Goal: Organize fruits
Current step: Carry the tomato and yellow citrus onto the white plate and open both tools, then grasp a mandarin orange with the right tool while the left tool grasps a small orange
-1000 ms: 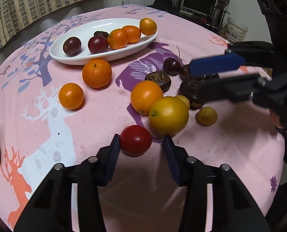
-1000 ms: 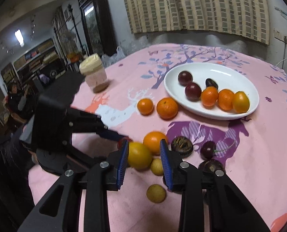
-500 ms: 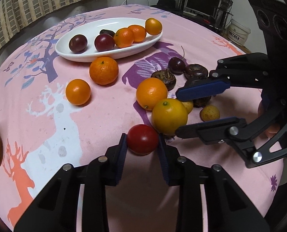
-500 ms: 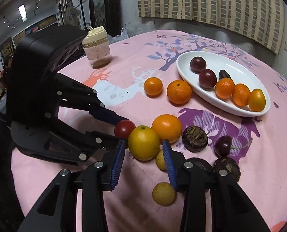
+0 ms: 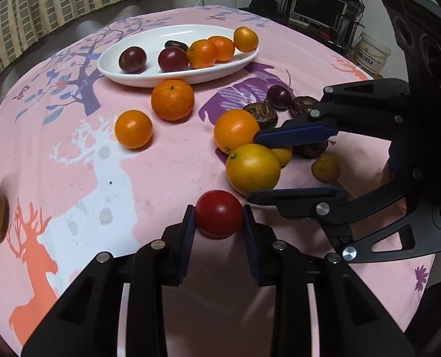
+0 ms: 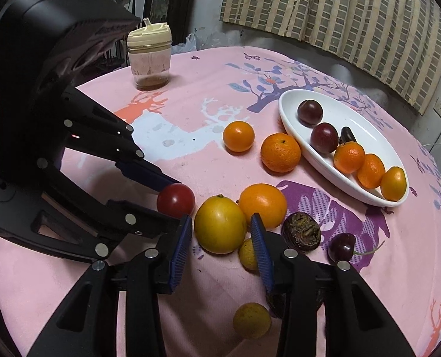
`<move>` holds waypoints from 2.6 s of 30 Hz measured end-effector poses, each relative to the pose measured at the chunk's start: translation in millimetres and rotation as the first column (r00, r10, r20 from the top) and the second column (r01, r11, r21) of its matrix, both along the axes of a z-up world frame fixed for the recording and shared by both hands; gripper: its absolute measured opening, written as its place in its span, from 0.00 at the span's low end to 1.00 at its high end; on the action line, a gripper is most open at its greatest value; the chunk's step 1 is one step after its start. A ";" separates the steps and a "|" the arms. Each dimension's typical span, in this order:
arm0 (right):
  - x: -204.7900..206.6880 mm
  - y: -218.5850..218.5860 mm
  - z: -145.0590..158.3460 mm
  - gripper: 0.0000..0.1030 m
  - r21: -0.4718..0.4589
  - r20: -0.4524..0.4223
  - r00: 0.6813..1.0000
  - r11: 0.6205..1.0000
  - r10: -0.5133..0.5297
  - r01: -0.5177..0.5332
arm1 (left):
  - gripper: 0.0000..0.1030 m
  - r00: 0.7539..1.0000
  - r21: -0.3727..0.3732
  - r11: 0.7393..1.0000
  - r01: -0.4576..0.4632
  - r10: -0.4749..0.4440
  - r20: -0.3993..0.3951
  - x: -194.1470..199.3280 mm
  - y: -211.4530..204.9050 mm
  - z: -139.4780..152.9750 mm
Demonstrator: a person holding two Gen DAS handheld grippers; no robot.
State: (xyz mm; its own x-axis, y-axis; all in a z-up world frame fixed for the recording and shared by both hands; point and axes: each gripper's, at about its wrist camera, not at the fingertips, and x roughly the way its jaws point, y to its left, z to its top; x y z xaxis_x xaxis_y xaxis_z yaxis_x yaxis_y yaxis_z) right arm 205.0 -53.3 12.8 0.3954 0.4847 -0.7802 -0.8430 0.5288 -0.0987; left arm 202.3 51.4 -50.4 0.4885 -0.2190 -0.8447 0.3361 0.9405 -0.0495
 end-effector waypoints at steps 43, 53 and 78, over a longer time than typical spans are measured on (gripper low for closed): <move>150.6 -76.2 62.2 0.67 0.400 -0.119 0.933 0.843 -0.340 0.359 | 0.89 0.929 -0.122 0.940 -0.317 0.334 0.162 160.6 35.0 72.0; 92.8 -6.8 43.6 0.66 0.224 -0.290 0.939 0.941 -0.183 0.253 | 0.95 0.833 -0.200 0.832 -0.518 0.544 0.105 57.4 112.5 38.6; 126.3 27.0 -15.2 0.41 0.091 -0.404 0.813 0.867 -0.418 0.491 | 0.95 0.794 -0.282 0.781 -0.557 0.601 0.095 26.6 131.4 52.2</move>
State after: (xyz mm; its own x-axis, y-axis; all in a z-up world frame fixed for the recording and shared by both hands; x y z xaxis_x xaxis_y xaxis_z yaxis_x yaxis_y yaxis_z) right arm 331.3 -26.3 -2.4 0.3159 0.4668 -0.8260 -0.4571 0.8378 0.2986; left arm 229.0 182.8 1.8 0.7158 -0.0219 -0.6979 -0.2451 0.9280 -0.2805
